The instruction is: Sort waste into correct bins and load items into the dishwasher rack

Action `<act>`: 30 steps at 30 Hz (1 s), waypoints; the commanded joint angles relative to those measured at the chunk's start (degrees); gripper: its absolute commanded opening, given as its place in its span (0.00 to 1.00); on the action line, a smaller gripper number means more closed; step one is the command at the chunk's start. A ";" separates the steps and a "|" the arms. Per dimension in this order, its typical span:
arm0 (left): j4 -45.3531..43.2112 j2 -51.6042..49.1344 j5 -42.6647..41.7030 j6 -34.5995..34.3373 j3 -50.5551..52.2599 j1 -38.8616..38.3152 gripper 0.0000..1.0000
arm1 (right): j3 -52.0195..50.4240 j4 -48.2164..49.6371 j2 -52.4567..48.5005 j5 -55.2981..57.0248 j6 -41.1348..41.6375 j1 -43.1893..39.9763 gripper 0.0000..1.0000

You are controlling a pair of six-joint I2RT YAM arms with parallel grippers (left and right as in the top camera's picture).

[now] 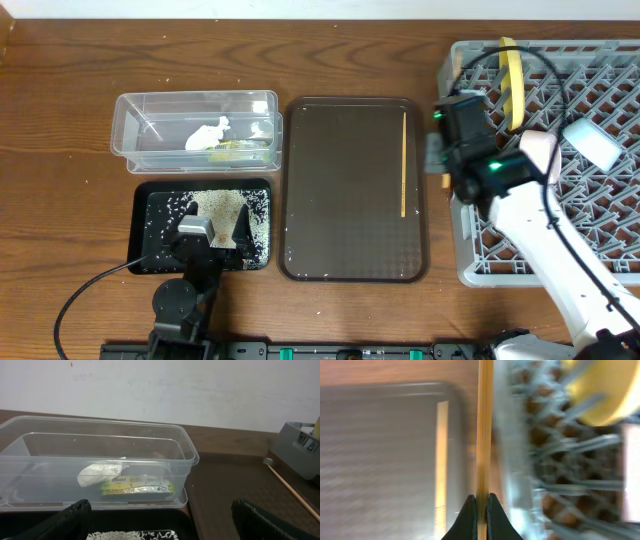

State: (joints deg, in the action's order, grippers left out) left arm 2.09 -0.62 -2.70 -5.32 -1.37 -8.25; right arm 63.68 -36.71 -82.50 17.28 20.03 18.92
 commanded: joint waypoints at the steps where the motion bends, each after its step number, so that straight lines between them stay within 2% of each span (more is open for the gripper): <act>1: 1.68 0.39 0.33 0.15 1.14 0.31 0.92 | -0.37 0.02 -1.75 3.30 -4.61 -4.74 0.01; 7: 1.68 0.39 0.33 0.15 1.14 0.31 0.92 | -0.57 0.79 -6.58 1.05 -8.35 -10.78 0.01; 13: 1.68 0.39 0.33 0.17 1.14 0.31 0.92 | -0.55 1.57 -8.24 -2.91 -13.18 -10.19 0.02; 17: 1.68 0.39 0.33 0.17 1.14 0.31 0.92 | -0.39 1.27 -6.32 -5.75 -14.12 -7.52 0.22; 23: 1.68 0.39 0.33 0.15 1.14 0.31 0.92 | -0.39 1.14 -1.95 -8.48 -12.17 -1.64 0.40; 27: 1.68 0.39 0.33 0.17 1.14 0.31 0.92 | -0.52 0.92 -2.25 -12.50 -11.82 3.26 0.42; 30: 1.68 0.39 0.33 0.15 1.14 0.31 0.92 | -0.76 0.02 -4.57 -12.57 -8.52 6.75 0.42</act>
State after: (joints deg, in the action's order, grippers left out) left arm 2.11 -0.62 -2.70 -5.32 -1.37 -8.25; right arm 63.26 -36.10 -85.17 6.96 8.36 22.90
